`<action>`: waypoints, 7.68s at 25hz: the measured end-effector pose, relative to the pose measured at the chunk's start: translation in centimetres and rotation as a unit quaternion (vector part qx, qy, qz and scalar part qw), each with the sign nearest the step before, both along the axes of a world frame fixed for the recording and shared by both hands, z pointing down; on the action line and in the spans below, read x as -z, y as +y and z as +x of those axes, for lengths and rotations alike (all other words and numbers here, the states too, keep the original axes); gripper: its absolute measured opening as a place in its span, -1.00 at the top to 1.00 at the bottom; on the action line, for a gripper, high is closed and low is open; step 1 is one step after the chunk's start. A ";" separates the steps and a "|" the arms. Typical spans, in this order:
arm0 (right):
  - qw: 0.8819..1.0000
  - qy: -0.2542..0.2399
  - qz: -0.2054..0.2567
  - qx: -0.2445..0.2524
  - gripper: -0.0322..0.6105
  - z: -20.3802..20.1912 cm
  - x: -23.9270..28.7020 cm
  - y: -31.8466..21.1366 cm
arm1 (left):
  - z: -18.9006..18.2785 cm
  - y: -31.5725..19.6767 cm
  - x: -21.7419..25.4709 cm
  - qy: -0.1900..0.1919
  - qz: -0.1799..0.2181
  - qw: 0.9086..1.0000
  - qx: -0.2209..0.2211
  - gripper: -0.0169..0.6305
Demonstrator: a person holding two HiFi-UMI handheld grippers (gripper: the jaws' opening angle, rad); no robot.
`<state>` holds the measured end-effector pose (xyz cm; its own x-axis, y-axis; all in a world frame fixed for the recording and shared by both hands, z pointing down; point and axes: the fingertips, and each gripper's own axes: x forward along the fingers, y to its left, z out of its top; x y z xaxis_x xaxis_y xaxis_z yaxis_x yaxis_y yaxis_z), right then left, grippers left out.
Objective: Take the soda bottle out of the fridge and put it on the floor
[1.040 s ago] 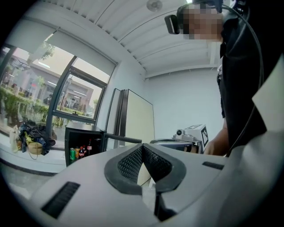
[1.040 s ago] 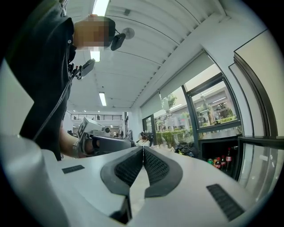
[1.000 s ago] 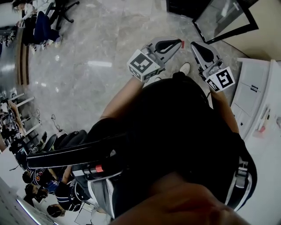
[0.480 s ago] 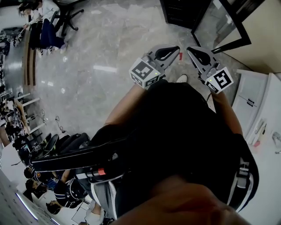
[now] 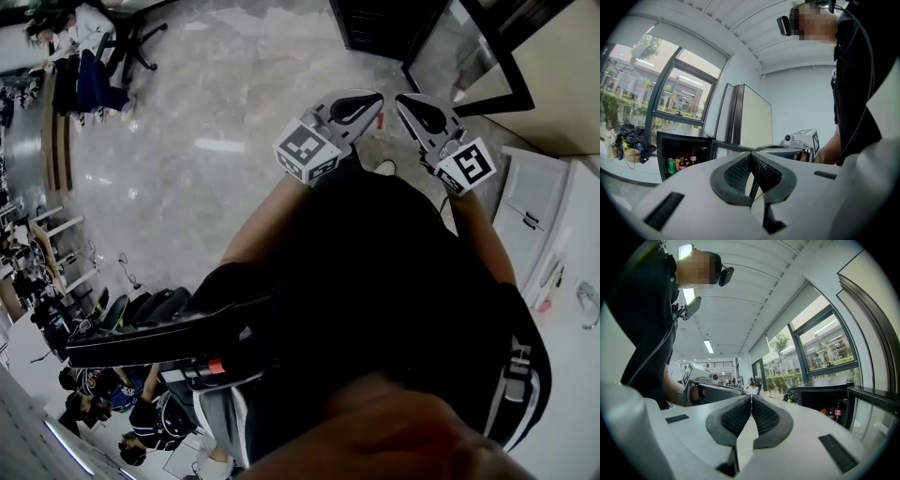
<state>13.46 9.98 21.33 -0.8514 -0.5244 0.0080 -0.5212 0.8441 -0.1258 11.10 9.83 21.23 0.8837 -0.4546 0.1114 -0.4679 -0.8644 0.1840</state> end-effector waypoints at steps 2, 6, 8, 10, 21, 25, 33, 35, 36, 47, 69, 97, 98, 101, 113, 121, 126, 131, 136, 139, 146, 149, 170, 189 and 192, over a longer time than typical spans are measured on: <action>1.000 0.007 -0.002 -0.008 0.86 -0.6 -0.1 -1.4 | -0.6 -1.4 -0.1 0.005 0.000 1.000 -0.008 0.94; 0.999 0.015 -0.011 -0.027 0.86 -1.7 -1.0 -4.4 | -1.4 -4.5 -0.9 0.000 0.011 0.999 -0.031 0.94; 0.999 0.021 -0.017 -0.037 0.86 -2.5 -1.4 -6.2 | -2.1 -6.2 -1.2 -0.005 0.016 0.999 -0.046 0.94; 0.999 0.028 -0.018 -0.041 0.86 -3.6 -1.7 -8.1 | -3.2 -8.1 -1.3 -0.004 0.015 0.998 -0.059 0.94; 0.993 0.039 -0.053 -0.102 0.86 -7.9 -4.3 -17.6 | -8.8 -17.7 -3.2 -0.001 0.008 0.995 -0.101 0.94; 0.992 0.044 -0.058 -0.100 0.86 -8.2 -5.9 -20.6 | -9.6 -20.4 -4.1 -0.005 0.003 0.996 -0.088 0.94; 0.994 0.052 -0.059 -0.081 0.85 -5.3 -9.5 -26.6 | -6.9 -25.5 -7.6 -0.007 -0.015 0.999 -0.045 0.94; 0.993 0.059 -0.064 -0.084 0.86 -4.3 -11.0 -28.3 | -6.0 -26.7 -8.4 -0.018 -0.009 0.999 -0.032 0.94; 0.992 0.064 -0.069 -0.086 0.86 -3.8 -11.7 -29.4 | -5.6 -27.4 -8.8 -0.023 -0.005 0.999 -0.024 0.94; 0.981 0.084 -0.089 -0.153 0.85 -0.5 -20.0 -41.7 | -3.0 -37.4 -16.2 -0.018 0.010 0.998 0.058 0.94; 0.960 0.073 -0.050 -0.266 -0.03 3.3 -32.8 -53.2 | -3.1 -42.2 -29.0 0.008 -0.007 0.996 0.089 0.94; 0.950 0.111 -0.054 -0.288 -0.03 3.3 -36.1 -55.4 | -2.9 -42.6 -29.3 0.014 -0.015 0.995 0.098 0.94; 0.951 0.111 -0.053 -0.283 -0.03 3.3 -36.0 -55.1 | -2.9 -42.5 -29.2 0.013 -0.015 0.995 0.097 0.94; 0.955 0.117 -0.043 -0.270 -0.03 2.2 -35.2 -54.3 | -3.8 -42.7 -28.9 0.013 -0.008 0.995 0.095 0.94; 0.970 0.136 -0.030 -0.200 -0.04 -2.4 -22.6 -42.0 | -8.6 -37.5 -20.2 0.020 -0.039 0.995 0.095 0.94; 0.986 0.102 -0.006 -0.134 -0.03 -4.9 -15.9 -36.2 | -9.3 -33.5 -14.9 0.009 0.016 0.997 0.080 0.94; 0.992 0.100 0.003 -0.081 -0.03 -6.1 -16.7 -35.0 | -9.2 -32.5 -16.1 0.006 0.010 0.994 0.110 0.94; 0.995 0.097 0.002 -0.030 -0.03 -6.5 -20.8 -33.9 | -8.9 -31.3 -20.1 -0.002 0.005 0.988 0.155 0.94; 0.995 0.094 -0.015 0.000 -0.03 -5.8 -25.9 -33.3 | -8.5 -30.3 -24.1 -0.012 0.005 0.978 0.207 0.94; 0.995 0.095 -0.018 0.018 -0.03 -5.7 -27.3 -34.0 | -8.3 -30.8 -24.7 -0.007 0.005 0.974 0.226 0.94; 0.995 0.090 -0.044 0.016 -0.03 -8.2 -38.0 -33.7 | -11.7 -29.9 -34.6 -0.013 -0.010 0.969 0.248 0.94; 0.994 0.091 -0.053 -0.002 -0.03 -8.0 -42.3 -33.9 | -12.4 -29.3 -38.9 -0.011 -0.025 0.967 0.252 0.94; 0.976 0.154 -0.151 -0.007 -0.03 -12.5 -82.6 -30.1 | -16.5 -28.3 -74.9 -0.084 -0.103 0.968 0.215 0.94; 0.951 0.238 -0.175 0.087 -0.03 -16.1 -103.9 -27.5 | -16.3 -30.0 -85.8 -0.105 -0.104 0.977 0.156 0.94; 0.949 0.243 -0.180 0.091 -0.03 -15.8 -104.4 -26.3 | -16.3 -29.6 -85.4 -0.098 -0.107 0.976 0.162 0.94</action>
<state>-2.35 -16.31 125.72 -0.7778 -0.2577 0.5733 -0.4410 0.8737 -0.2056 -5.19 -19.72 106.58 0.6500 -0.6540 0.3870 -0.7544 -0.6168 0.2247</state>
